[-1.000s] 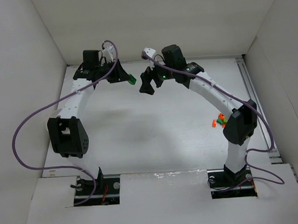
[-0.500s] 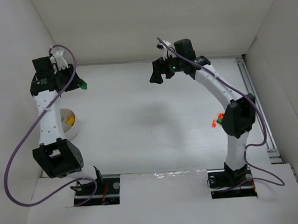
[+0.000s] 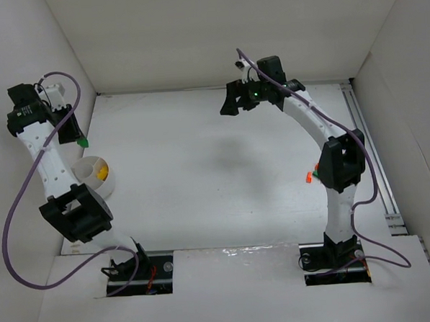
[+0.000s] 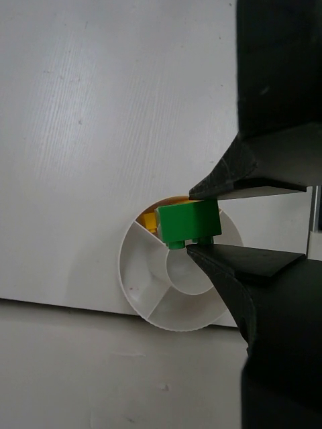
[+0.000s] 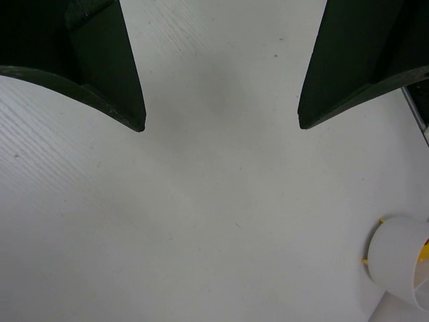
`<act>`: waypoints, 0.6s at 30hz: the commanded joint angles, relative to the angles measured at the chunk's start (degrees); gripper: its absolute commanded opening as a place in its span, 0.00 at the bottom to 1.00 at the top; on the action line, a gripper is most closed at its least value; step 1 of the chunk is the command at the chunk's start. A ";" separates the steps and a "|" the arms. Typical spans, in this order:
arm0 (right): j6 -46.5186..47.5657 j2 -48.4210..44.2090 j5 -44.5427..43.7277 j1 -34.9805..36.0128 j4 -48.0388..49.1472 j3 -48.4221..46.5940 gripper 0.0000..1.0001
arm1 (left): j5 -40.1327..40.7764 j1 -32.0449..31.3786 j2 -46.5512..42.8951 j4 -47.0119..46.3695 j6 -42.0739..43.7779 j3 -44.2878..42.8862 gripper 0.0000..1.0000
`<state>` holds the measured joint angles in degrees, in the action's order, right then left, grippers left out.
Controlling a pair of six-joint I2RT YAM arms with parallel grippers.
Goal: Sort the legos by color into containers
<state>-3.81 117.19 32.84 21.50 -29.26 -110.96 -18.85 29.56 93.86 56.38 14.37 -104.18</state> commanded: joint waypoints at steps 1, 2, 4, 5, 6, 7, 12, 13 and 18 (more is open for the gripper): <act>-3.04 1.02 2.14 -1.11 4.47 -2.69 1.00 | 2.06 -0.38 1.14 4.35 2.33 -2.87 0.09; -3.04 1.03 2.14 -1.11 4.47 -2.69 1.00 | 2.67 -0.38 2.02 4.35 2.33 -2.87 0.09; -3.04 1.03 2.67 -1.63 4.47 -2.69 1.00 | 2.68 -0.38 2.72 4.35 1.81 -2.87 0.10; -3.04 1.03 2.67 -1.63 4.47 -2.69 1.00 | 2.68 -0.38 3.25 4.35 1.80 -2.87 0.10; -3.56 1.03 2.67 -2.24 4.47 -2.69 1.00 | 2.68 -0.38 3.25 4.35 1.80 -2.87 0.10; -3.57 1.03 2.67 -2.25 4.47 -2.69 1.00 | 2.68 -0.38 3.25 3.83 1.80 -2.17 0.10; -3.57 2.08 3.20 -2.86 3.95 -2.69 1.00 | 3.90 -0.38 5.01 2.60 1.27 -0.94 0.10; -3.57 2.08 3.20 -2.86 3.42 -3.38 1.00 | 4.43 -0.38 5.01 2.59 0.75 -0.41 0.10; -3.57 2.70 3.20 -2.86 2.89 -4.53 1.00 | 5.49 -0.38 6.32 1.98 0.75 0.12 0.10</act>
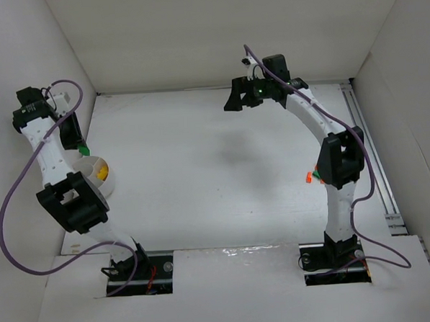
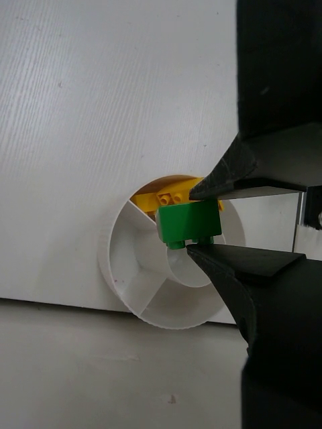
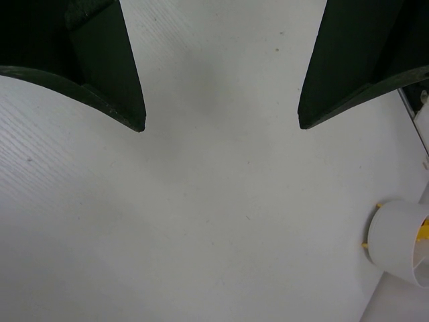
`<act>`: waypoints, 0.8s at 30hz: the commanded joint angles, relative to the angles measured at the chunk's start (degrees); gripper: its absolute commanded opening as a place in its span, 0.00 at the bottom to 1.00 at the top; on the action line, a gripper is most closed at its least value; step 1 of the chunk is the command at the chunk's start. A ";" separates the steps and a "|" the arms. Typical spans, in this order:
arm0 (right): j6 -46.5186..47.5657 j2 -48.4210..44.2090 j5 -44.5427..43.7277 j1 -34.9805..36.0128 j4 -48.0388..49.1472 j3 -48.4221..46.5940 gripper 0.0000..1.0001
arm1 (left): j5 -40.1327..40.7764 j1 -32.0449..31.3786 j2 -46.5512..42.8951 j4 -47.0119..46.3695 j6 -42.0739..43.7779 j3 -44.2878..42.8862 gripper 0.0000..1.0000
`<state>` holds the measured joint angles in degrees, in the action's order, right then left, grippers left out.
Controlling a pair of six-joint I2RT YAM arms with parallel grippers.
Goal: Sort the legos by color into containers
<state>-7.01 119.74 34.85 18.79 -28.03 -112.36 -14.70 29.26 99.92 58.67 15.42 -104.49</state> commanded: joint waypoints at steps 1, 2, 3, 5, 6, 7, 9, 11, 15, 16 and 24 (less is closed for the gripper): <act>-0.38 0.75 1.18 -0.15 1.66 -3.13 1.00 | 1.86 -0.08 0.28 -0.32 -0.30 0.42 0.10; -0.38 0.75 1.18 -0.15 1.66 -3.83 1.00 | 3.08 -0.08 0.80 -0.84 -0.30 0.42 0.10; -0.38 0.75 1.18 -0.15 1.66 -3.84 1.00 | 3.62 -0.08 0.80 -0.84 -0.30 0.42 0.10; -0.38 1.98 1.18 -0.15 0.96 -5.32 1.00 | 4.32 -0.08 1.51 -1.36 -0.30 0.42 0.10; -0.38 1.99 1.18 -0.15 0.96 -5.33 1.00 | 4.94 -0.60 1.51 -1.37 -0.30 0.42 0.11; -0.38 1.99 1.18 -0.15 0.44 -5.94 1.00 | 4.94 -0.60 2.20 -1.89 -0.82 0.42 0.11; -0.38 2.60 1.18 -0.15 0.43 -6.47 1.00 | 6.26 -0.60 2.91 -1.90 -0.83 0.42 0.12; -0.38 3.12 1.18 -0.15 0.43 -6.99 1.00 | 6.26 -1.13 3.61 -2.42 -0.83 0.42 0.13; -0.38 3.65 1.18 -0.15 -0.09 -7.53 1.00 | 8.11 -2.35 4.67 -3.03 -0.83 0.42 0.13; -0.38 3.66 0.66 -0.15 -0.09 -7.53 1.00 | 8.80 -2.88 4.67 -3.04 -0.83 0.42 0.15; -0.38 4.18 0.13 -0.15 -0.62 -8.58 1.00 | 9.33 -2.89 6.52 -3.04 -1.36 0.42 0.15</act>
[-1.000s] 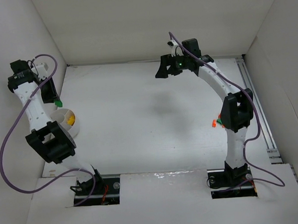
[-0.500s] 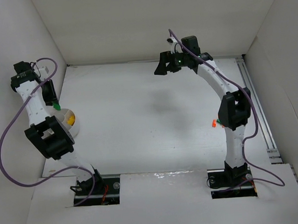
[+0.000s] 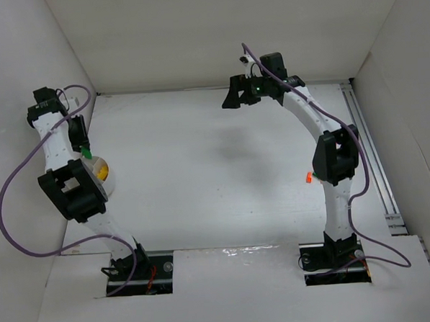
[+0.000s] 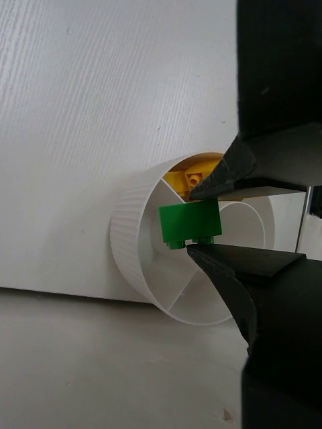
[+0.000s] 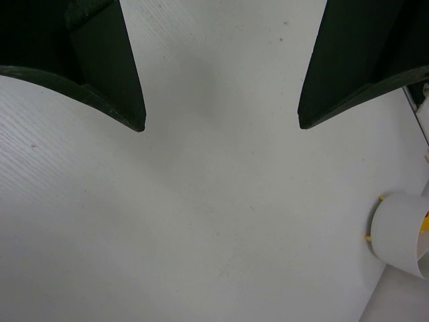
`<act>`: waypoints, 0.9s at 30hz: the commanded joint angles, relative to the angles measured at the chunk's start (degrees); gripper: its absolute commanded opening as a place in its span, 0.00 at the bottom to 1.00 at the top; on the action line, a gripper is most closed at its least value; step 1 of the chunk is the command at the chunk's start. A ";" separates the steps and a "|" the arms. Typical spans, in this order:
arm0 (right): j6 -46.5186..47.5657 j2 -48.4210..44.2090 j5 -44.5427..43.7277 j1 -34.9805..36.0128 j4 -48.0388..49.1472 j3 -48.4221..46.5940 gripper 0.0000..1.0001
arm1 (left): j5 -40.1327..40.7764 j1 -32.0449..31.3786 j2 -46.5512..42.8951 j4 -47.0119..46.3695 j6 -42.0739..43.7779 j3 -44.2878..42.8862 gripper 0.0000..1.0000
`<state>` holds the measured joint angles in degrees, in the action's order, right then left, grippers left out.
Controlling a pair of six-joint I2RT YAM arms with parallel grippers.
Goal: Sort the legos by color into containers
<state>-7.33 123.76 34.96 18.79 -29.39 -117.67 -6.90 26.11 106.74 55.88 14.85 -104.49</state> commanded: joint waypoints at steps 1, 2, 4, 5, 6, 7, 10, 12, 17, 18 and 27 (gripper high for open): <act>-0.05 0.16 0.02 -0.15 0.73 -3.27 1.00 | 1.53 0.26 0.22 -0.24 -0.79 0.42 0.15; -0.05 0.16 0.02 -0.15 0.73 -3.27 1.00 | 1.53 0.26 0.22 0.28 -0.79 0.42 0.15; -0.05 0.69 0.02 -0.15 0.73 -3.79 1.00 | 2.24 0.26 0.22 0.28 -0.79 0.95 0.15; -0.05 0.69 0.02 -0.15 0.73 -3.80 1.00 | 2.76 0.26 0.22 0.28 -0.79 1.65 0.15; -0.05 0.69 0.02 -0.15 0.73 -3.80 1.00 | 2.76 0.26 -0.38 0.28 -0.79 2.44 0.15; -0.05 0.69 0.02 -0.15 0.73 -3.80 1.00 | 2.77 0.26 -0.39 0.28 -0.27 2.45 0.15; -0.05 1.22 0.02 -0.15 0.73 -4.33 1.00 | 3.29 -0.27 -0.39 0.28 -0.26 3.50 0.15; -0.05 1.22 0.02 -0.15 0.21 -4.33 1.00 | 3.81 -0.27 -0.39 0.28 -0.26 3.50 0.15; -0.05 1.22 -0.51 -0.15 0.21 -4.33 1.00 | 4.35 -0.27 -0.39 0.28 -0.26 4.03 0.26; -0.05 1.22 -0.51 -0.15 0.21 -4.85 1.00 | 4.35 -0.27 -0.39 0.28 -0.26 4.03 0.30; -0.05 1.22 -0.51 -0.15 0.21 -4.85 1.00 | 4.26 -0.27 -0.92 -0.33 -0.26 3.42 0.53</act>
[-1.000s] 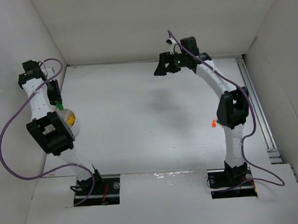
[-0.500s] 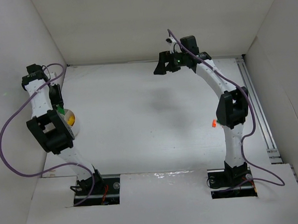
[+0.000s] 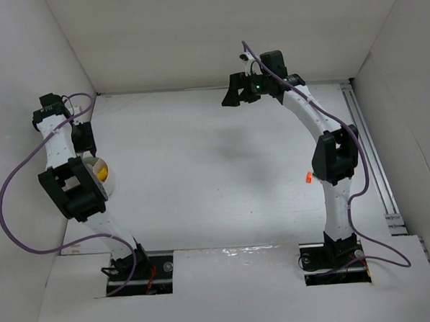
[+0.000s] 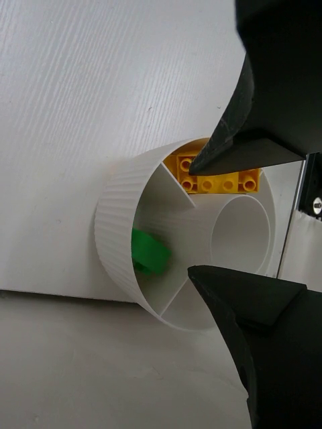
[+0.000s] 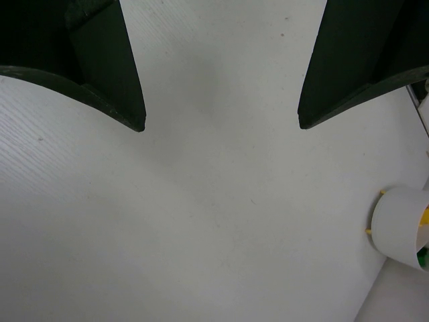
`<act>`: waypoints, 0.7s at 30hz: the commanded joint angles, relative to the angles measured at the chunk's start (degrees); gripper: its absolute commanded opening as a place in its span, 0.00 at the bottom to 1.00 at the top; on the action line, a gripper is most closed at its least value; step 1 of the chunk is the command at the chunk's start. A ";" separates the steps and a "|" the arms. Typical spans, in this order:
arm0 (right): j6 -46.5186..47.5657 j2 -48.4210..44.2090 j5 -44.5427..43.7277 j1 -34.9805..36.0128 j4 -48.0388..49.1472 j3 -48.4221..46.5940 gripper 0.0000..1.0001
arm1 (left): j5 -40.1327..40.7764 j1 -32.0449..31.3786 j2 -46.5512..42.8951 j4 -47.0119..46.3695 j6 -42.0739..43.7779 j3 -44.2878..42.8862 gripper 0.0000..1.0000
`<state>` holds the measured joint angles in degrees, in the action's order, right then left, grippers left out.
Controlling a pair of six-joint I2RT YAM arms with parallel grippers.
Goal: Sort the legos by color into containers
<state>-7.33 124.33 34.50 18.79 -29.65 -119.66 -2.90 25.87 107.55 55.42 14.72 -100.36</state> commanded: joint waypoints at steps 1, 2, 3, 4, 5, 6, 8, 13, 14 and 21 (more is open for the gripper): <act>-0.05 0.65 -0.05 -0.15 0.47 -2.86 1.00 | -1.13 -0.03 -2.34 0.13 -0.13 -1.50 0.53; -0.05 0.65 -0.05 -0.15 0.47 -2.86 1.00 | -2.28 -0.03 -3.56 0.13 -0.13 -2.03 0.53; -0.05 0.65 -0.66 -0.15 0.47 -2.17 1.00 | -3.68 -0.03 -4.53 -1.52 -0.13 -2.65 0.53; -0.05 0.13 -1.19 -0.15 0.47 -2.16 1.00 | -7.18 -0.03 -5.67 -2.59 -0.13 -3.52 0.53; -0.05 0.12 -1.19 -0.15 0.47 -0.68 1.00 | -8.60 -0.55 -6.81 -3.64 -0.13 -4.05 0.53; -0.05 -1.19 -1.19 -0.15 0.47 -0.06 1.00 | -9.66 -1.25 -8.39 -5.22 -0.13 -4.84 0.53; 0.56 -2.60 -1.19 -1.72 0.47 3.26 1.00 | -11.08 -3.01 -8.93 -5.23 -0.13 -8.53 0.54; 5.55 -9.88 -4.08 -8.83 -6.08 12.06 0.88 | -8.80 -15.02 -11.73 -10.57 0.48 -12.93 0.57; 7.23 -10.94 -4.09 -8.85 -8.38 12.08 0.85 | -7.92 -16.88 -12.36 -11.72 0.48 -12.93 0.58; 22.43 -22.45 -13.40 -21.85 -25.16 22.08 0.70 | -10.80 -24.29 -14.12 -18.86 -3.11 -6.88 0.67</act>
<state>5.87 109.40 25.89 0.03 -45.19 -99.59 -12.38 -0.01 94.28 39.92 14.31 -110.17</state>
